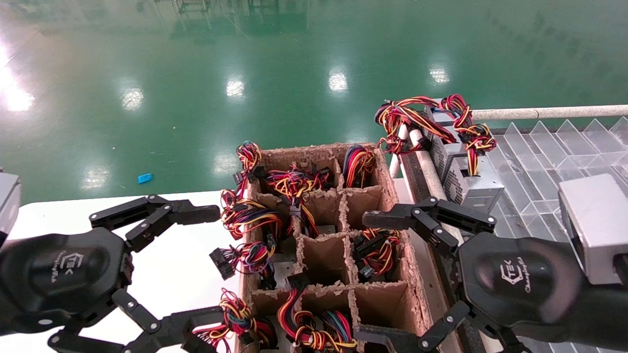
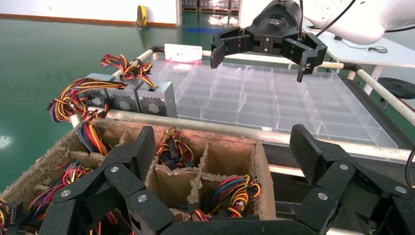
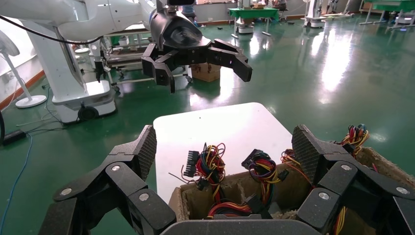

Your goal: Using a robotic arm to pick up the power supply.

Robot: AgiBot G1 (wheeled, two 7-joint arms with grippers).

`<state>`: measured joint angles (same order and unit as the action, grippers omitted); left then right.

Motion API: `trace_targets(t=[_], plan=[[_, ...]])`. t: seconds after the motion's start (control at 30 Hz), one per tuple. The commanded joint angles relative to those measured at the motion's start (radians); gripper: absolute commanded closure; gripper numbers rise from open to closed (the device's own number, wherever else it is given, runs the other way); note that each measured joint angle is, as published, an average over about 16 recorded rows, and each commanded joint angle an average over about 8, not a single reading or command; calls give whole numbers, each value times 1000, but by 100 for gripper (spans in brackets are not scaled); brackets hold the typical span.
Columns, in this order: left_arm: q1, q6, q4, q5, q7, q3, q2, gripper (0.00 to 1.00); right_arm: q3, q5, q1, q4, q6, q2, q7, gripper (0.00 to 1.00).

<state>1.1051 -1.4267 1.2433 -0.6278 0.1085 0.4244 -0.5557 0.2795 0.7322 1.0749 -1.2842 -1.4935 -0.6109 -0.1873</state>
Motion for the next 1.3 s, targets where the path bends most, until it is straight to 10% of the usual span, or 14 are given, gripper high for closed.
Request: trace_targets(t=[0.03,0.37,0.63,1.2,1.3], plan=[[0,0,0,0,0,0,0,0,0,0,0,0,0,0,0,0],[0,0,0,0,0,0,0,0,0,0,0,0,0,0,0,0],[0,0,0,0,0,0,0,100,-1,15,7,-5,11,3,8,0],[0,0,0,0,0,0,0,100,172,663,245,-66,257,-98,92,0],[0,0,0,0,0,0,0,100,199,725,279,-65,253,-116,65,31]])
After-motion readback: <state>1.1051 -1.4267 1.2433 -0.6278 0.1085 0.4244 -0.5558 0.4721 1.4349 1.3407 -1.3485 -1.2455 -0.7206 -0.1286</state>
